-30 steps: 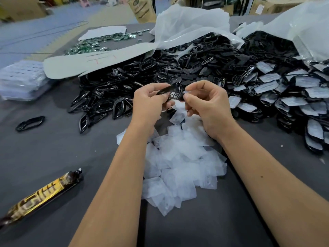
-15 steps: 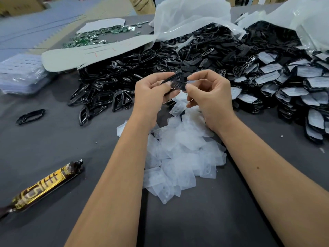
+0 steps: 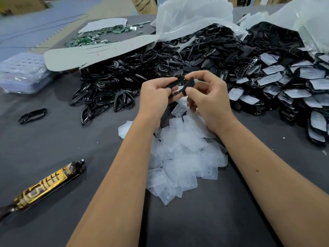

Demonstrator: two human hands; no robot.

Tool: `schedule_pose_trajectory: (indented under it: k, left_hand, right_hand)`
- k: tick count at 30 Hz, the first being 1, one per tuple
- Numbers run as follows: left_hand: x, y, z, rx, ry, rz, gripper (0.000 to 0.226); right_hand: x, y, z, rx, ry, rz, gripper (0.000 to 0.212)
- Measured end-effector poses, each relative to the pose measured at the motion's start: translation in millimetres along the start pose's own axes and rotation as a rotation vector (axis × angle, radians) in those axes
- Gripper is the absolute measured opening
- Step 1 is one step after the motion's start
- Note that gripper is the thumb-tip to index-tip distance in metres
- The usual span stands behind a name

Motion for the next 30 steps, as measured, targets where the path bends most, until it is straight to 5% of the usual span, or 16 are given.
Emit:
schedule_pose_trajectory:
  k: [7,30]
  left_hand:
    - [9.5,5.6,0.3,-0.001,0.027,0.069,0.015]
    - [12.2,1.3,3.6,0.02,0.063,0.018,0.028]
  right_hand:
    - [-5.2,10.6,1.3,-0.156,0.017,-0.056,0.005]
    - [-10.9,17.0,1.8,-0.241,-0.086,-0.207,0.011]
Point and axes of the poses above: each hand's wrist, its own z-axis towards the middle knuckle, its own y-axis out of the back of the hand, x = y × z, the point moved 6 cm from there along z, towards the middle knuckle, and after that the axes turned 3 degrees about x, right-handed, at the moved point
